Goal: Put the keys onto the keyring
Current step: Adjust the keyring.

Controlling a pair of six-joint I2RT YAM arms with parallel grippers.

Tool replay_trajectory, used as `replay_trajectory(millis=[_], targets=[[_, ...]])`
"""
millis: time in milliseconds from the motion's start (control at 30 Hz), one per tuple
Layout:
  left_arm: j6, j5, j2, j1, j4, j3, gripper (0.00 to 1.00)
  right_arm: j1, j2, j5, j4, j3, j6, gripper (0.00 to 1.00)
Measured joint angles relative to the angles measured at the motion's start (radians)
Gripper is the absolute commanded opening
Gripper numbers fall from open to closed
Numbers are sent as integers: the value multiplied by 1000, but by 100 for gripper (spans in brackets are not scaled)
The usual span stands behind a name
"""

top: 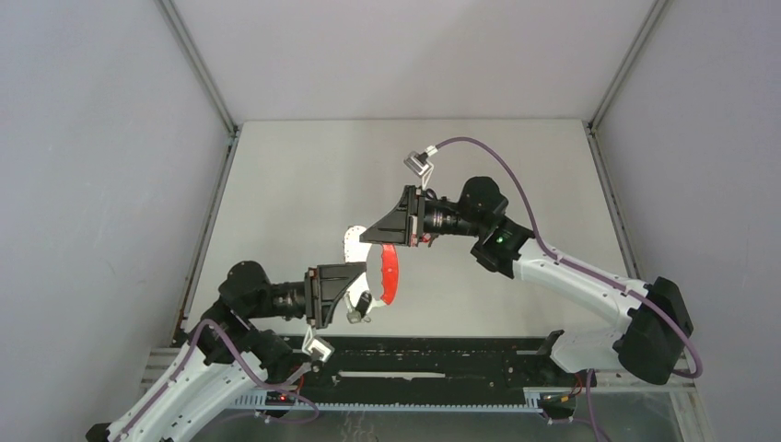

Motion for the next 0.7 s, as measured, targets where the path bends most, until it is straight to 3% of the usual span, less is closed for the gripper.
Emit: replay_trajectory(millis=[67, 100, 367, 533, 700], targets=[[-24, -4, 2, 0, -37, 2, 98, 0, -5, -12, -5, 0, -38, 0], [-39, -7, 4, 0, -57, 3, 100, -3, -12, -16, -19, 0, -72, 0], [-423, -35, 53, 0, -306, 138, 100, -26, -179, -7, -362, 0, -595, 0], [-803, -31, 91, 0, -332, 217, 100, -18, -267, -11, -542, 2, -880, 0], [-1304, -53, 189, 5, -215, 246, 86, 35, -277, 21, -654, 4, -1073, 0]])
